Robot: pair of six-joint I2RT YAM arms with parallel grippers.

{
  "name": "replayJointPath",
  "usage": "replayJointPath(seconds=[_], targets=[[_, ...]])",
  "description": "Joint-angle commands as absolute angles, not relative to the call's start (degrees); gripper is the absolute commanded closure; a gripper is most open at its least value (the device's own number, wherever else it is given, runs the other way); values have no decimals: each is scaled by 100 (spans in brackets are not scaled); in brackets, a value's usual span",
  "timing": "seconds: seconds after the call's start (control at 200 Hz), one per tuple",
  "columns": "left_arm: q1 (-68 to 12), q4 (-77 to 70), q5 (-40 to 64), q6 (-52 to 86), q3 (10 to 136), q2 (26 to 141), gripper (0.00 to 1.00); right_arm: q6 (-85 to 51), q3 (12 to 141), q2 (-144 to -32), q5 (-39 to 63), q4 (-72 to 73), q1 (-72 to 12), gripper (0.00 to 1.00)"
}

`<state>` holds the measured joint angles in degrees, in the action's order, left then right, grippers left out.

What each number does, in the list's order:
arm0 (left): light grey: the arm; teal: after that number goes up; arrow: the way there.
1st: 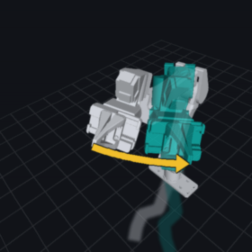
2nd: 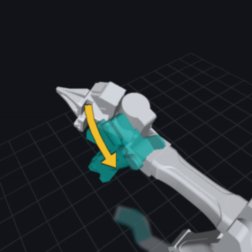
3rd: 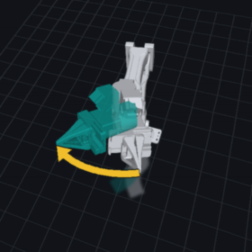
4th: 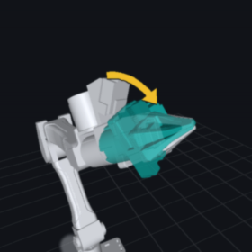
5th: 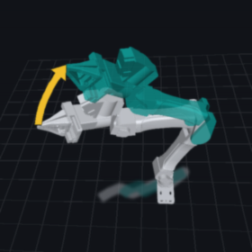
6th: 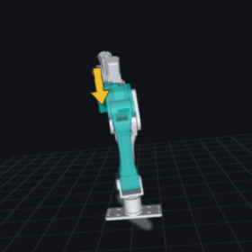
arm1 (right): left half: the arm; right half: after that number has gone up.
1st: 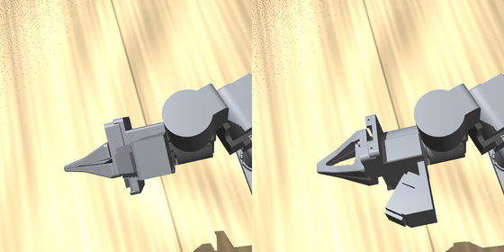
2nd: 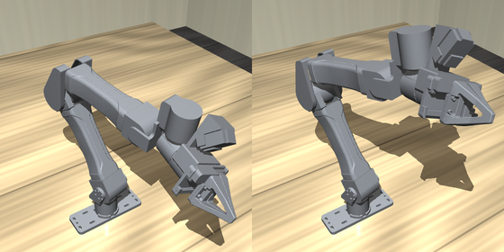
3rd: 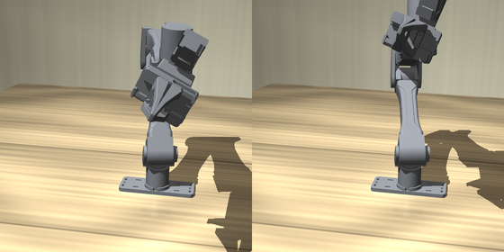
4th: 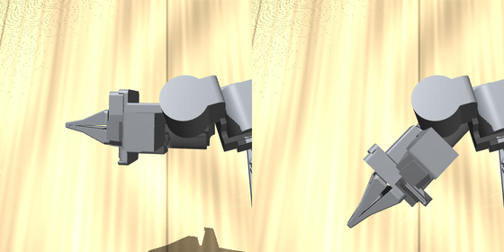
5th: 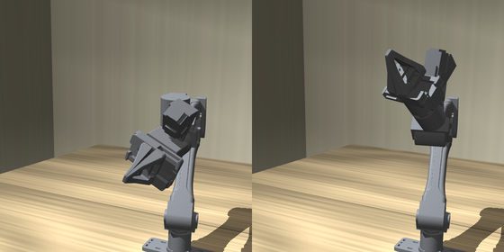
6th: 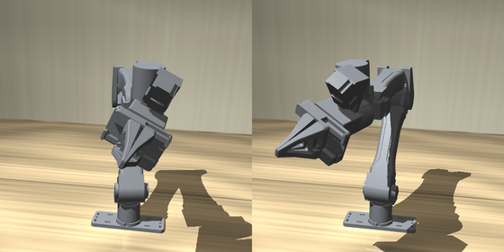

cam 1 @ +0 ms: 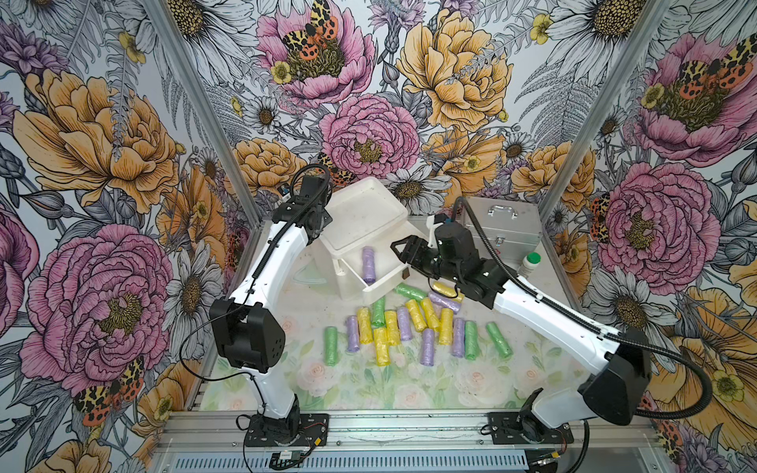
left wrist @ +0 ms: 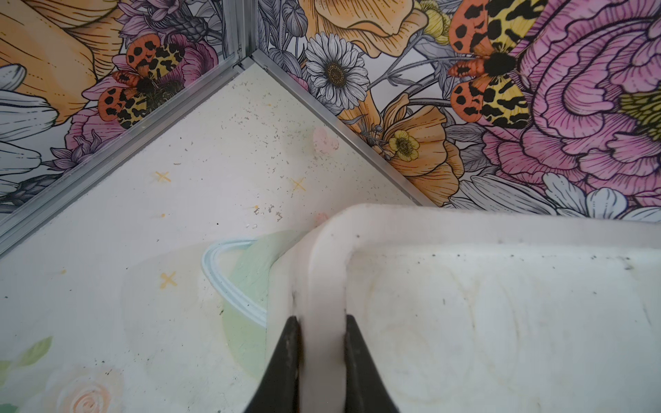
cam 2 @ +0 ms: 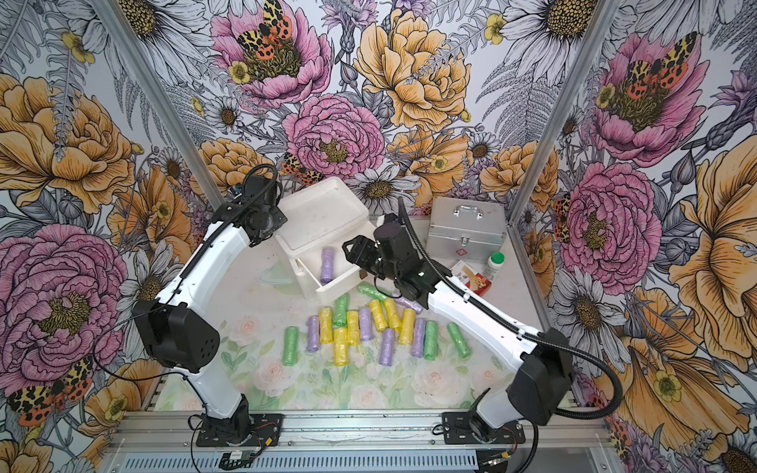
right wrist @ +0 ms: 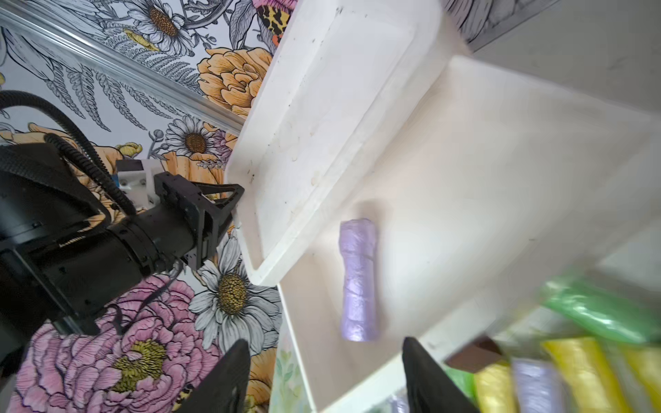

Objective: Sort the rolls of trash bags by color and place them into the drawer
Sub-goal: Place the roll of trash bags in the drawer, then pick up the roll of trash bags from the center of the board.

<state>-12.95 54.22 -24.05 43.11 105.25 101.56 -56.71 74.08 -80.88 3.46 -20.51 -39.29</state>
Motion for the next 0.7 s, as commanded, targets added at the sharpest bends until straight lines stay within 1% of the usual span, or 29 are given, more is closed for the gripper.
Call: replayJointPath(seconds=[0.0,0.085,0.2,0.37,0.696], targets=[[-1475,5977,-2076,4436,10530,10195,100,-4415,6841,-7730,92,-3151,-3756,32],[-1494,5977,-2168,4448,10519,10193,100,-4331,6407,-7535,-133,-3443,-3683,32],[-1498,5976,-2268,4536,10534,10160,100,-4312,5863,-7372,-61,-3466,-3665,33],[-1470,5977,-2329,4540,10628,10129,100,-4337,5215,-7223,-209,-3544,-3572,33],[-1441,5983,-2304,4601,10600,10074,100,-4397,4591,-7307,-240,-3550,-3384,35]])
